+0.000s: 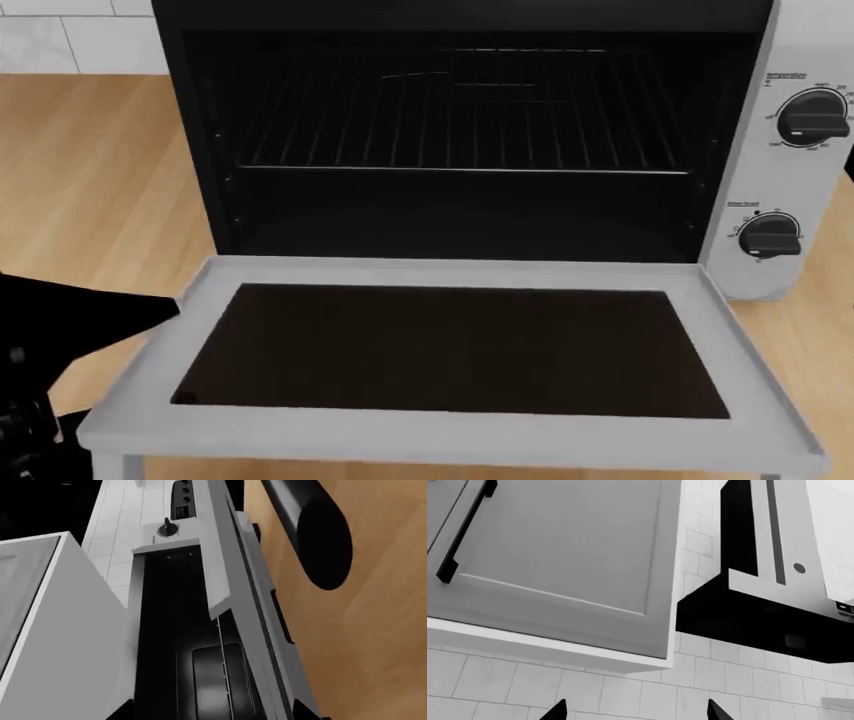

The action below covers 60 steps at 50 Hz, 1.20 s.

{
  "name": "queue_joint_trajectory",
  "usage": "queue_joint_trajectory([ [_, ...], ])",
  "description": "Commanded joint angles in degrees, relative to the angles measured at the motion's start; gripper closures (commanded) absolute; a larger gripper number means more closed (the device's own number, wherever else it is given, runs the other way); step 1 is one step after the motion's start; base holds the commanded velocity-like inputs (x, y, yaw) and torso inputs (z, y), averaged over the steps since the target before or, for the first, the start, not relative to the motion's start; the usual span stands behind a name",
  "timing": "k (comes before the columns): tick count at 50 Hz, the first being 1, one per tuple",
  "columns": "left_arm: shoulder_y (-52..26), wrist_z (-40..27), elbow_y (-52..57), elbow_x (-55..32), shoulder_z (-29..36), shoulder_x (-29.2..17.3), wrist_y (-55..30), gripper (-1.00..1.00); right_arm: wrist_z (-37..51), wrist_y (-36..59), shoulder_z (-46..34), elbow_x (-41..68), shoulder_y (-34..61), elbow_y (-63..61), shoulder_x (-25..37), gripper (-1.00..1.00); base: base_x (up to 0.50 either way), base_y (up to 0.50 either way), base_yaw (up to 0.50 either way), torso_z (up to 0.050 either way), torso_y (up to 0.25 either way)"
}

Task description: Close the toaster oven door.

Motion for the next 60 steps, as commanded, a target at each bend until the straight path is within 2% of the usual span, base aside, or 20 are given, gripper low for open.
queue_joint_trajectory([
  [1, -0.23, -1.23, 5.65, -8.49, -3.9, 0.65, -5.15, -1.0, -0.54, 1.34, 6.24, 2.39, -2.27, -0.32, -0.32, -1.0, 0.0, 0.0, 0.0, 0.0, 0.0],
  [8, -0.17, -2.57, 4.03, -10.46, -4.83, 1.46, -6.18, -1.0, -0.76, -0.51, 10.89, 1.99, -8.11, -0.33, -0.06, -1.0, 0.0, 0.0, 0.0, 0.0, 0.003],
  [19, 1.82, -4.8, 7.95, -14.18, -7.64, 1.06, -10.19, -1.0, 0.07, -3.92, 16.79, 1.19, -16.84, -0.31, 1.38, -1.0, 0.0, 0.0, 0.0, 0.001, 0.002],
  [30, 3.89, -6.12, 11.51, -24.15, -10.74, 1.49, -15.11, -1.0, 0.96, -5.52, 19.97, 1.25, -21.1, -0.27, 2.82, -1.0, 0.0, 0.0, -0.01, 0.001, 0.004],
  [34, 4.04, -6.21, 11.48, -25.4, -11.1, 1.47, -15.44, -1.0, 1.05, -5.44, 20.86, 1.59, -21.62, -0.26, 2.97, -1.0, 0.0, 0.0, 0.0, 0.0, 0.002],
  [51, 2.93, -5.93, 14.41, -32.28, -12.5, 3.78, -21.14, -1.0, 0.24, -6.19, 28.35, 1.93, -28.49, -0.33, 2.01, -1.0, 0.0, -0.01, -0.01, 0.001, 0.002],
  [60, 3.07, -5.84, 17.38, -37.95, -11.99, 6.58, -28.59, -1.0, 0.21, -7.44, 33.44, 1.91, -34.13, -0.33, 2.03, -1.0, 0.0, -0.01, -0.01, 0.001, 0.002],
])
